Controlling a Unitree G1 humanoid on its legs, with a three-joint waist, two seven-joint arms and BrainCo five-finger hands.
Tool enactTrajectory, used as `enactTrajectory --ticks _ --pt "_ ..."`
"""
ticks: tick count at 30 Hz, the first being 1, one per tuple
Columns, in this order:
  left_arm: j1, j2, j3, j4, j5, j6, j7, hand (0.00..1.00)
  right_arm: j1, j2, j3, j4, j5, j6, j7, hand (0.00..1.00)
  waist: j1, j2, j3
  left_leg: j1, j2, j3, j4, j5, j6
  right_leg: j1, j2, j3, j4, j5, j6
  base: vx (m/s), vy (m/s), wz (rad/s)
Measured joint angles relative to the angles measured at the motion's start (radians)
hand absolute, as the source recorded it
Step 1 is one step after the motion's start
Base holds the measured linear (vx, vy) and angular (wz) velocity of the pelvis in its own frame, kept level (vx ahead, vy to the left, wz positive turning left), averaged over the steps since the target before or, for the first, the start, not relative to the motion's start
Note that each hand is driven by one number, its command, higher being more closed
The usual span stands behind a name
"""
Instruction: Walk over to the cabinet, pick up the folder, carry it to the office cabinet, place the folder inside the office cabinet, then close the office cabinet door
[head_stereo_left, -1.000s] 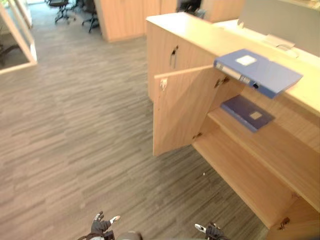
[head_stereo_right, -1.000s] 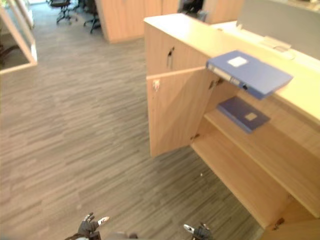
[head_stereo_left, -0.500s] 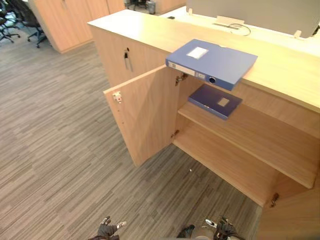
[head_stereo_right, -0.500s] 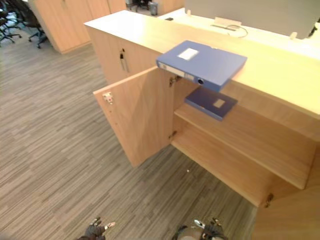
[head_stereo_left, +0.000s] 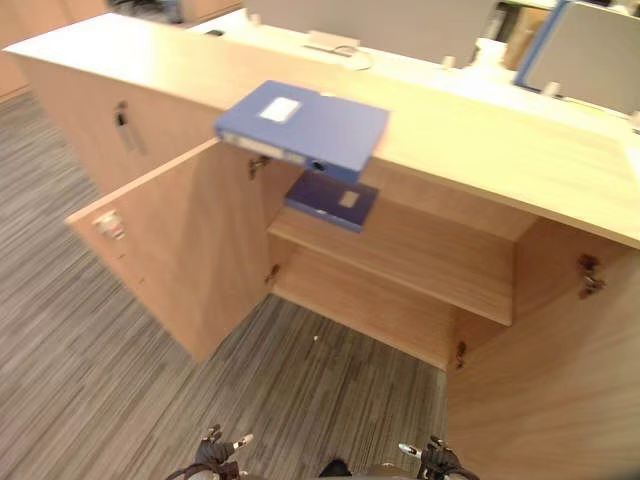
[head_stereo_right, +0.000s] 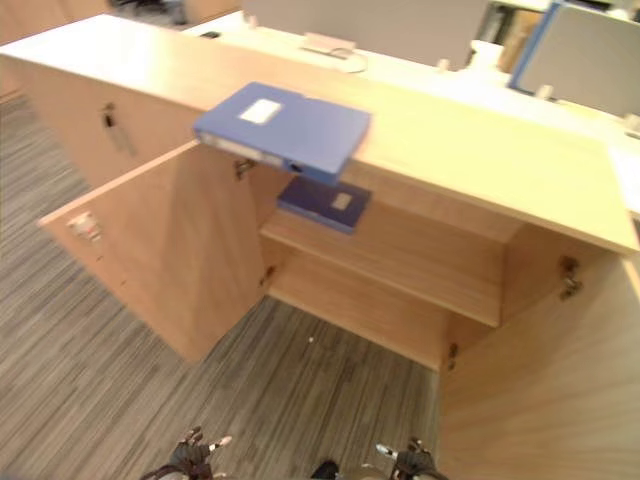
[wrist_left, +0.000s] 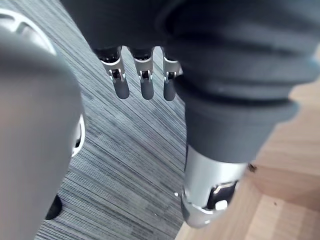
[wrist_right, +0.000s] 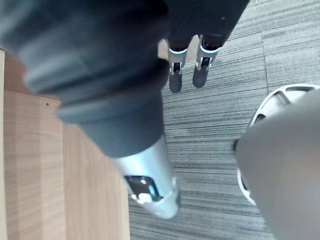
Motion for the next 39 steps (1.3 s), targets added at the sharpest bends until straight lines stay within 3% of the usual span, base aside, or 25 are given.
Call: enactTrajectory --ticks 2,3,7,8,9,12,14,16,20,25,28,30,32,36,39 --pt "0.001 0.001 -0.018 -0.028 -0.004 -0.006 0.002 0.0 -0.008 -0.005 0.0 0.008 -0.001 0.002 -0.006 0.0 0.007 -0.002 0.009 -0.069 -0.034 -0.064 -0.06 -0.008 -0.006 0.029 0.0 0.058 -0.023 0.007 0.009 0.25 0.031 -1.03" --pt "0.004 0.001 -0.034 -0.051 -0.017 -0.009 0.003 0.0 -0.016 -0.007 0.01 0.026 -0.006 0.002 -0.008 0.0 0.024 -0.007 0.012 -0.113 -0.083 -0.143 -0.177 -0.012 -0.012 0.044 -0.007 0.114 -0.031 0.011 0.015 0.26 0.088 -1.14" --pt "0.008 -0.001 -0.08 -0.081 -0.032 -0.017 0.003 0.0 -0.024 -0.014 0.049 0.034 -0.043 0.001 -0.009 0.0 0.039 -0.008 0.013 -0.161 -0.226 -0.407 -0.51 0.001 -0.039 0.072 -0.032 0.22 -0.057 0.025 0.041 0.18 0.163 -0.95" --pt "0.007 0.001 -0.095 -0.085 -0.035 -0.02 0.002 0.0 -0.023 -0.015 0.056 0.034 -0.043 0.001 -0.009 0.0 0.04 -0.008 0.015 -0.163 -0.261 -0.48 -0.594 0.07 -0.05 0.076 -0.042 0.251 -0.065 0.031 0.066 0.21 0.266 -0.81" --pt "0.008 0.005 -0.109 -0.087 -0.039 -0.022 0.002 0.0 -0.016 -0.019 0.073 0.029 -0.044 0.001 -0.01 0.0 0.04 0.0 0.007 -0.146 -0.284 -0.501 -0.628 0.167 -0.059 0.093 -0.05 0.284 -0.078 0.038 0.095 0.3 0.341 -0.67" --pt "-0.011 0.036 -0.177 -0.089 -0.047 -0.023 -0.005 0.0 -0.012 0.001 0.078 0.023 -0.044 0.001 -0.01 0.0 0.028 -0.04 0.002 -0.122 -0.344 -0.453 -0.65 0.167 -0.038 0.093 -0.12 0.297 -0.104 0.071 0.156 0.27 0.3 -0.25" --pt "-0.007 0.039 -0.205 -0.089 -0.051 -0.023 -0.011 0.0 -0.013 0.003 0.077 0.021 -0.062 0.001 -0.006 0.0 0.027 -0.04 0.001 -0.072 -0.374 -0.414 -0.693 0.174 -0.026 0.112 -0.158 0.306 -0.113 0.091 0.189 0.17 0.279 -0.33" --pt "0.004 0.048 -0.245 -0.089 -0.062 -0.023 -0.015 0.0 -0.011 0.004 0.075 0.02 -0.08 0.001 -0.003 0.0 0.017 -0.038 -0.006 0.001 -0.412 -0.379 -0.774 0.189 0.0 0.121 -0.201 0.334 -0.107 0.096 0.196 0.11 0.223 -0.4" --pt "0.011 0.053 -0.303 -0.111 -0.099 -0.021 -0.049 0.0 -0.011 0.003 0.065 0.005 -0.095 0.006 0.007 0.0 0.01 -0.032 -0.007 0.062 -0.434 -0.337 -0.857 0.211 0.033 0.077 -0.245 0.359 -0.006 0.084 0.215 0.02 0.148 -0.31" --pt "0.093 0.045 -0.337 -0.256 -0.26 -0.021 -0.11 0.0 -0.011 -0.005 0.072 -0.017 -0.119 0.014 0.016 0.0 0.009 -0.021 -0.01 0.119 -0.46 -0.299 -0.908 0.215 0.062 -0.026 -0.309 0.356 0.202 0.072 0.216 0.0 0.141 -0.26" --pt "0.136 0.061 -0.353 -0.32 -0.373 -0.018 -0.14 0.0 -0.012 -0.008 0.094 -0.018 -0.121 0.017 0.019 0.0 0.005 -0.021 -0.015 0.097 -0.478 -0.294 -0.911 0.223 0.073 -0.032 -0.314 0.359 0.152 0.072 0.216 -0.01 0.093 -0.1" --pt "0.162 0.08 -0.363 -0.356 -0.478 -0.008 -0.17 0.0 -0.011 -0.013 0.129 -0.016 -0.123 0.023 0.024 0.0 0.01 -0.03 -0.025 0.058 -0.497 -0.295 -0.914 0.239 0.081 -0.008 -0.303 0.362 0.025 0.072 0.216 0.0 0.0 0.0" --pt "0.177 0.079 -0.362 -0.375 -0.526 0.001 -0.181 0.0 -0.011 -0.019 0.133 -0.016 -0.123 0.025 0.025 0.0 0.009 -0.021 -0.031 0.055 -0.502 -0.311 -0.949 0.271 0.079 0.005 -0.293 0.347 -0.025 0.076 0.225 -0.02 -0.061 0.21" --pt "0.223 0.063 -0.373 -0.482 -0.611 0.008 -0.193 0.0 -0.002 -0.02 0.158 -0.013 -0.123 0.033 0.031 0.0 0.018 -0.026 -0.046 0.102 -0.486 -0.37 -1.069 0.352 0.064 0.043 -0.256 0.287 -0.056 0.078 0.223 -0.02 -0.1 0.38" --pt "0.275 0.046 -0.389 -0.606 -0.657 0.019 -0.194 0.0 0.002 -0.02 0.166 -0.006 -0.122 0.033 0.031 0.0 0.024 -0.028 -0.05 0.094 -0.479 -0.411 -1.07 0.36 0.057 0.064 -0.243 0.244 -0.071 0.079 0.222 -0.03 -0.09 0.38"
